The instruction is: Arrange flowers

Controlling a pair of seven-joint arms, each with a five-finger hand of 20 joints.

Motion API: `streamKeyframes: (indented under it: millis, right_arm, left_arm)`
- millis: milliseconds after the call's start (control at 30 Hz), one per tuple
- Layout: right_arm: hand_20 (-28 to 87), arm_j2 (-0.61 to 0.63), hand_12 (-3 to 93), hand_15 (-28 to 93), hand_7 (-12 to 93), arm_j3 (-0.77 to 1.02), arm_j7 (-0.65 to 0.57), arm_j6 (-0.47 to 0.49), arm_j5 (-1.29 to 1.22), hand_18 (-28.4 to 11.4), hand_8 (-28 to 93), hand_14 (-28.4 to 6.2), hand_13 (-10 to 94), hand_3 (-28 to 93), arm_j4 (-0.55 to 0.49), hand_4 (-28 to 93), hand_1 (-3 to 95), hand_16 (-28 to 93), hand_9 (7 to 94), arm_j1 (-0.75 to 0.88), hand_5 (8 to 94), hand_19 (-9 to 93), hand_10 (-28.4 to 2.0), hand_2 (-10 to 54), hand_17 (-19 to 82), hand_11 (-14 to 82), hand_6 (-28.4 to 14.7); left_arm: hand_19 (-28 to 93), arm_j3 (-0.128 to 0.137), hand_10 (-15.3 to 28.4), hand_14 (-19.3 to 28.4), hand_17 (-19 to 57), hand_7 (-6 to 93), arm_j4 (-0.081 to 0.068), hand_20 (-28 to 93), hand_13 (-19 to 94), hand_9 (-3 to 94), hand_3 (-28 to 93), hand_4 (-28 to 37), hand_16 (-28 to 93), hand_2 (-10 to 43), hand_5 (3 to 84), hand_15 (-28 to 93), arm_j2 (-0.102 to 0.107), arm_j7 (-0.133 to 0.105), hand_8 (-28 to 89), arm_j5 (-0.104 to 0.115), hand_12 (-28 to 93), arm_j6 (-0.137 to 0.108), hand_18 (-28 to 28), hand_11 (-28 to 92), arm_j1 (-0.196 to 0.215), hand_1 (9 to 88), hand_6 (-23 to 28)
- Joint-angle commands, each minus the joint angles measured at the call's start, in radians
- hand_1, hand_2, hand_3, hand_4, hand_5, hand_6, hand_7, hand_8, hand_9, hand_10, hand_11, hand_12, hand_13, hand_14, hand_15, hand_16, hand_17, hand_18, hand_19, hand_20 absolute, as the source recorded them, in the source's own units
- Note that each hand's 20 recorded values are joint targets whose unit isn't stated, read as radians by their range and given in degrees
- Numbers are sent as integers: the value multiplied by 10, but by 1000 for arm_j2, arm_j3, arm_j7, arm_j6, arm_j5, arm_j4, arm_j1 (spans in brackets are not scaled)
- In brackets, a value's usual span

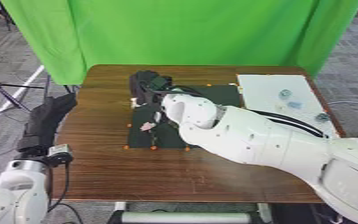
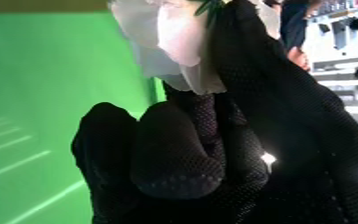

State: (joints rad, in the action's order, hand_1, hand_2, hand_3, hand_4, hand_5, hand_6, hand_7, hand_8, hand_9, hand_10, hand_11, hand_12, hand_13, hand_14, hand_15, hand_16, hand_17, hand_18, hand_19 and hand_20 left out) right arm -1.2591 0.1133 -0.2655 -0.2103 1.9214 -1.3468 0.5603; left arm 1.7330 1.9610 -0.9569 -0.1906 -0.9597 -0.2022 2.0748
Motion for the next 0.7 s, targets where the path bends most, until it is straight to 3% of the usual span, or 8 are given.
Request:
streamKeyframes:
  millis: [33,200,400,700]
  right_arm:
    - [710,-17,436,733,249,16,-26,44,28,-134,60,-14,860,571,27,-165,632,333,843,45,788,932,-101,-95,624,62,22]
    - [712,-15,431,736,251,30,-34,74,33,-132,58,-13,853,566,38,-157,628,334,832,65,774,932,-95,-95,620,58,30]
    - [709,-5,415,738,261,25,-40,72,38,-130,58,-14,848,562,39,-147,622,334,813,57,755,932,-94,-95,615,49,33]
    - [708,8,399,739,258,29,-49,99,45,-131,52,-16,842,563,38,-142,609,332,793,52,738,932,-93,-95,613,43,32]
  left_arm:
    - [82,-2,146,135,40,103,-1,103,280,406,633,-283,-46,407,455,114,-2,14,-78,-3,51,14,56,184,1,137,67]
    - [88,-8,150,141,38,108,-4,104,281,410,638,-283,-45,377,453,122,-4,20,-74,-7,55,30,59,189,-2,145,66]
    - [95,-5,155,144,31,105,-3,99,278,405,623,-282,-47,245,447,128,-5,23,-65,-10,63,33,66,184,1,170,70]
    - [97,2,157,147,28,104,-3,96,278,404,608,-283,-43,200,446,127,-9,33,-61,-18,73,55,69,181,4,184,72]
